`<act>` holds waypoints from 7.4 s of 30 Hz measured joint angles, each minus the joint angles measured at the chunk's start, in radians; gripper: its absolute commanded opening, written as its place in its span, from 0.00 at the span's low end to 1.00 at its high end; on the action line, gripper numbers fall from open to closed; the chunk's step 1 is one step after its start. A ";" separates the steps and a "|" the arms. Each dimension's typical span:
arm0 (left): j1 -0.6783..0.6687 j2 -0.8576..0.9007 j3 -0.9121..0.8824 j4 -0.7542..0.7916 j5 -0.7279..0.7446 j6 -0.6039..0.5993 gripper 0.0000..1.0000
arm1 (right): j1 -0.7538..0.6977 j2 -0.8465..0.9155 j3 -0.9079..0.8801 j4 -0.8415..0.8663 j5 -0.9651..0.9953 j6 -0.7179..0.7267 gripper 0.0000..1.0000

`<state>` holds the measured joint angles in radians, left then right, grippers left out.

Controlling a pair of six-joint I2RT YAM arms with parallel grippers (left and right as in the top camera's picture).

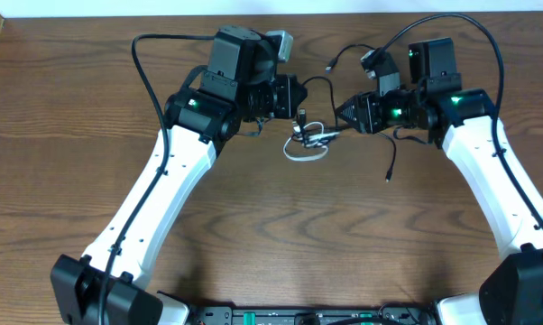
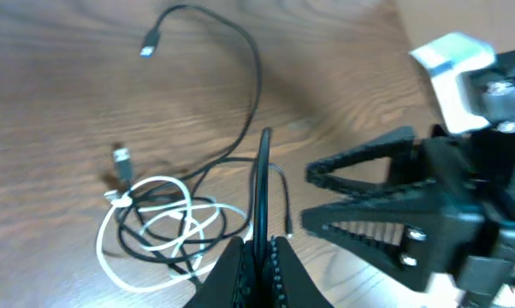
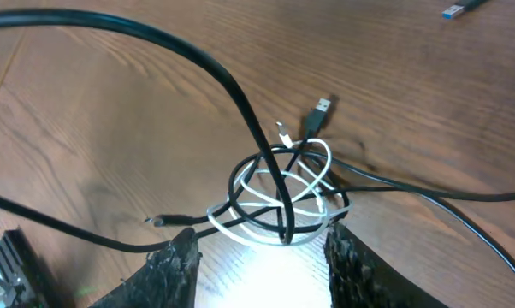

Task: Untangle cables

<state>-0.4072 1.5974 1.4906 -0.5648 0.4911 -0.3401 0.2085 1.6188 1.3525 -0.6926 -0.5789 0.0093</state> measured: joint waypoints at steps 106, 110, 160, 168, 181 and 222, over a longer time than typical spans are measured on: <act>0.019 -0.066 0.010 0.164 -0.169 0.009 0.08 | -0.202 -0.061 -0.032 0.053 0.045 0.089 0.32; 0.019 -0.153 0.010 0.173 -0.151 0.009 0.08 | -0.164 -0.019 -0.032 0.050 -0.018 0.026 0.41; 0.019 -0.200 0.011 0.099 -0.148 -0.003 0.08 | 0.151 0.270 -0.032 0.243 -0.073 -0.180 0.15; 0.019 -0.200 0.011 0.076 -0.148 -0.004 0.08 | 0.148 0.305 -0.032 0.305 -0.079 -0.125 0.01; 0.020 -0.097 0.011 -0.097 -0.402 -0.022 0.08 | 0.024 0.190 -0.032 0.215 -0.004 0.004 0.01; 0.380 -0.438 0.015 0.117 -0.655 -0.026 0.08 | -0.130 0.384 -0.032 0.161 0.441 0.251 0.06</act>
<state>-0.0277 1.1599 1.5055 -0.4477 -0.1635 -0.3660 0.0780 2.0029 1.3209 -0.5312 -0.1375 0.2600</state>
